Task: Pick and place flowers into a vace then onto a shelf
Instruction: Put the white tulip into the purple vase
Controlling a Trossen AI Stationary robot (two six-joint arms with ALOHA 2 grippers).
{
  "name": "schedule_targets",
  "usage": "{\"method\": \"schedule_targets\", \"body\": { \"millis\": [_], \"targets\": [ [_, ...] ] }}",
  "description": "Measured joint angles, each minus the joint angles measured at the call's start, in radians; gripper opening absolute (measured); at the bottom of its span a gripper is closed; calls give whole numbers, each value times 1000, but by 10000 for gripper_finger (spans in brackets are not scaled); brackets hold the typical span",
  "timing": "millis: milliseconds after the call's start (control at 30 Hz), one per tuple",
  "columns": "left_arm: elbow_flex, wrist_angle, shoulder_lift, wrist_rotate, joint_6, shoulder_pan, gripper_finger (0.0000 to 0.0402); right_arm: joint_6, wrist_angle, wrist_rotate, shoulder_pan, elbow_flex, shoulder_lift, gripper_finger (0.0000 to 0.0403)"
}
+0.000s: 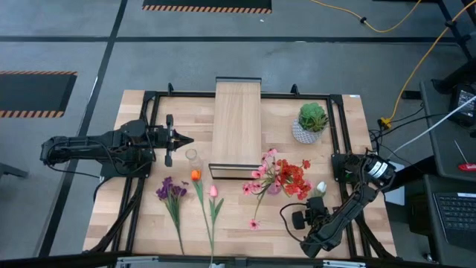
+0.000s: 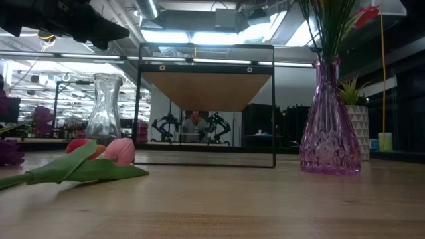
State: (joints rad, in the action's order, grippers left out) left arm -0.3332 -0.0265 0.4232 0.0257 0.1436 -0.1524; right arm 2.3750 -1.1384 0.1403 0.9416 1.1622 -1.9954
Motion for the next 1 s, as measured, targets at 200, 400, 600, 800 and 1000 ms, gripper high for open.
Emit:
{"method": "schedule_targets", "body": {
  "millis": [200,400,600,800,1000],
  "targets": [
    [0,0,0,0,0,0,4,-4,2,7,0,0,-1,14],
    [0,0,0,0,0,0,4,-5,-12,5,0,12,-4,11],
    [0,0,0,0,0,0,4,-3,-147,12,5,93,-11,4],
    [0,0,0,0,0,0,4,-5,-184,70,22,104,68,2],
    [0,0,0,0,0,0,4,-4,-293,106,31,105,146,1]
  ]
}}
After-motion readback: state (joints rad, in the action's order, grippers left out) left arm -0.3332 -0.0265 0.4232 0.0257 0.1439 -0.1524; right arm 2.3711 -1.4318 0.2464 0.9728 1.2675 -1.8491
